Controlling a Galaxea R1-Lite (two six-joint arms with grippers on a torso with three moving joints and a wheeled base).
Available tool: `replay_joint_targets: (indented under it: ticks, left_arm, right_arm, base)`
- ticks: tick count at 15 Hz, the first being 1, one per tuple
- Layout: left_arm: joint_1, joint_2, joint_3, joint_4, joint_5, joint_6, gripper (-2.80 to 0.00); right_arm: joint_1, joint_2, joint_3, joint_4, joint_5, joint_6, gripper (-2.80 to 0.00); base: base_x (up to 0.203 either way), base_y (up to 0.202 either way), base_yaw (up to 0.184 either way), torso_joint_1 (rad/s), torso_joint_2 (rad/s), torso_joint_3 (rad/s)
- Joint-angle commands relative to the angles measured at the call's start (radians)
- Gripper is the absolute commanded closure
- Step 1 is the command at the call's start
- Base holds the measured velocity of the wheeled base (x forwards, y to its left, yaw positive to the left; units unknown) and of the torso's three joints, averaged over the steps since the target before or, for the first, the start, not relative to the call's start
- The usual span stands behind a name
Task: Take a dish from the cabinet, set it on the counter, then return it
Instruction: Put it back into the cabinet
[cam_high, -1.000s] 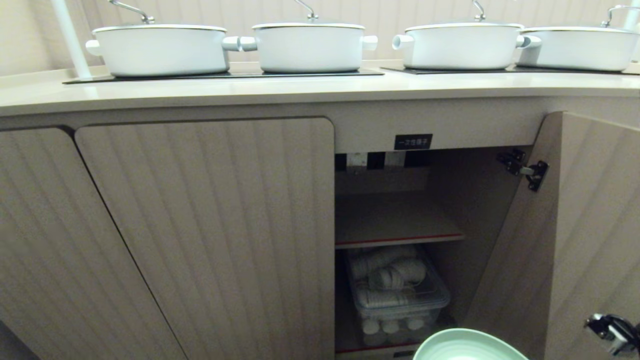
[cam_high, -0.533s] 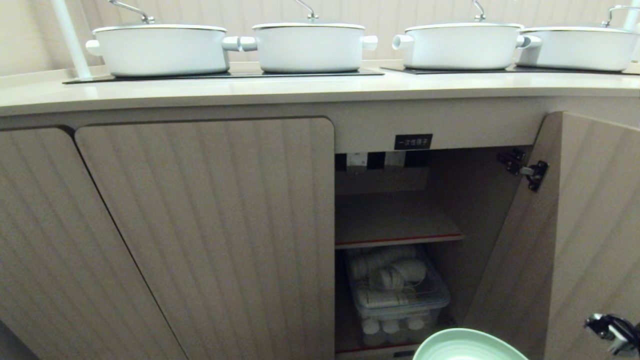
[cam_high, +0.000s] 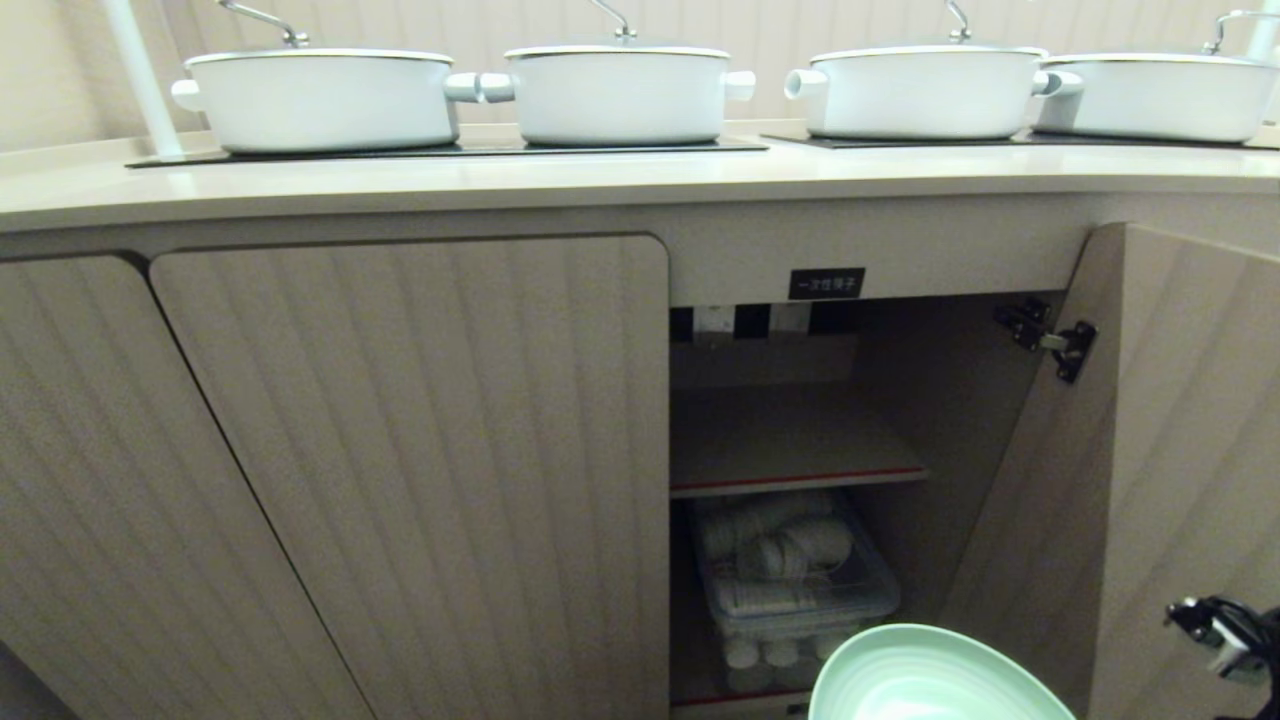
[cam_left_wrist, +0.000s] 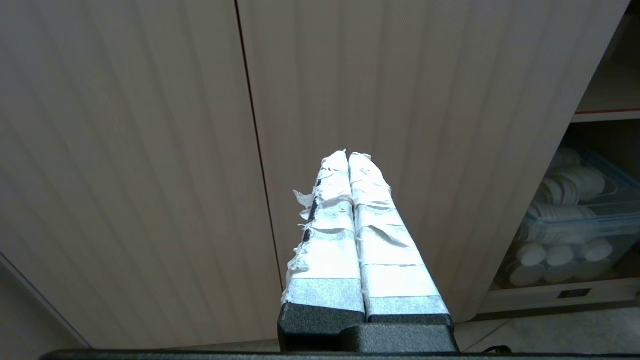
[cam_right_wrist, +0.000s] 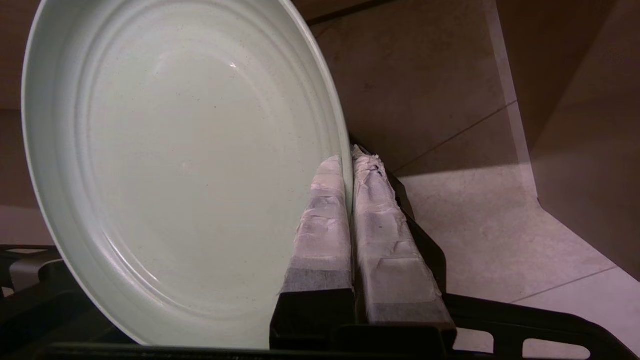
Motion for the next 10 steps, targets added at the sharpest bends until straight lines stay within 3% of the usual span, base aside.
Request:
replay_joint_targets:
  ticks: [1,10]
  left_arm:
    - [0.001,0.0,0.0,0.0,0.0,0.0,0.0]
    - [0.001,0.0,0.0,0.0,0.0,0.0,0.0]
  right_arm:
    - [-0.001,0.032,-0.019,-0.002,0.001,0.003,0.0]
    - [-0.04,0.173,-0.139,-0.014,-0.005,0.07,0.0]
  base:
    - [0.0,0.0,0.0,0.0,0.0,0.0]
    - [0.0,0.0,0.0,0.0,0.0,0.0]
